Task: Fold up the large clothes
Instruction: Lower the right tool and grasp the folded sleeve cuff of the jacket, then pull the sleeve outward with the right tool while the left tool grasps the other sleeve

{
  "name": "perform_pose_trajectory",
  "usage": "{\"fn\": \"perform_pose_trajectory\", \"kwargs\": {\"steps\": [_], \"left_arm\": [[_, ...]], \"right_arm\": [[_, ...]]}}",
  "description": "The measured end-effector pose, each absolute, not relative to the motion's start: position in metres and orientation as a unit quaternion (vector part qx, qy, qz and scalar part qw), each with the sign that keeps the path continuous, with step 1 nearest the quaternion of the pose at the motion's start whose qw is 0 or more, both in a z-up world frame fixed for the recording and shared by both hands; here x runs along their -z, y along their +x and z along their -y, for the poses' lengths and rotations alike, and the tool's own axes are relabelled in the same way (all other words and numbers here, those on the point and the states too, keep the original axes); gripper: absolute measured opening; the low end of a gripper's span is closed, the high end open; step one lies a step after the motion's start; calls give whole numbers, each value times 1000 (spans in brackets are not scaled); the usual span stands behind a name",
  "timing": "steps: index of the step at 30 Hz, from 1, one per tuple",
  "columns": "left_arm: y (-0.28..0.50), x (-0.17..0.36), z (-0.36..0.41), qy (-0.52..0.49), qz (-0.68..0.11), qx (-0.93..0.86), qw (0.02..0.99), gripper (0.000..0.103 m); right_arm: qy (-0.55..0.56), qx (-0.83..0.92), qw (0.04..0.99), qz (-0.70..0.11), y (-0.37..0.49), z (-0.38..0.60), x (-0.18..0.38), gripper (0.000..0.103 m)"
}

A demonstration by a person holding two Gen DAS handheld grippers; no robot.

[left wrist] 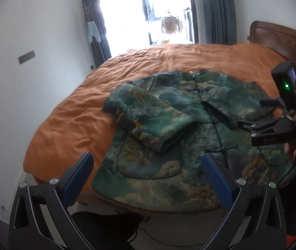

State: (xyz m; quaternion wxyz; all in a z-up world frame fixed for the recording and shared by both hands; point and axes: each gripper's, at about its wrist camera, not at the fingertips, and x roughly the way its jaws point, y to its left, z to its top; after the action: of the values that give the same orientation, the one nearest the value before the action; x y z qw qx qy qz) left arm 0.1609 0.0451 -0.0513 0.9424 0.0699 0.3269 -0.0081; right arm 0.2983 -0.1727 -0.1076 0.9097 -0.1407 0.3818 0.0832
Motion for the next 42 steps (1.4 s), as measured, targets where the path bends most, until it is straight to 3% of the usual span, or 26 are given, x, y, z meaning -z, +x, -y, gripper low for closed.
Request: {"fn": "perform_pose_trajectory", "kwargs": {"steps": [8,9,11,13,16,24,29,30,33,38,42], "left_arm": [[173,61,-50,30,-350,12,936,103],[172,63,-51,31,-352,13,936,103],[174,71,-52,33,-361,12,932,103],[180,80,-52,38,-379,12,924,103],[188,87,-48,44,-396,21,917,103],[203,73,-30,57,-384,46,920,103],[217,63,-18,87,-380,76,918,103],[222,62,-16,97,-377,82,917,103],[237,60,-14,132,-365,97,916,103],[274,69,-16,182,-387,175,887,103],[305,106,3,266,-411,234,840,103]], "right_arm": [[-213,-58,865,-450,382,156,161,101],[-206,-53,860,-465,385,160,169,96],[-172,-67,860,-476,383,174,172,74],[-154,-71,863,-476,377,186,164,24],[-131,-54,885,-444,362,212,134,20],[-44,81,936,-341,296,387,9,15],[-8,230,916,-329,252,518,-9,15],[-5,264,905,-333,243,543,-2,17],[3,363,864,-349,215,606,30,49],[44,393,851,-345,166,619,56,49],[42,323,892,-312,139,563,56,58]]}}
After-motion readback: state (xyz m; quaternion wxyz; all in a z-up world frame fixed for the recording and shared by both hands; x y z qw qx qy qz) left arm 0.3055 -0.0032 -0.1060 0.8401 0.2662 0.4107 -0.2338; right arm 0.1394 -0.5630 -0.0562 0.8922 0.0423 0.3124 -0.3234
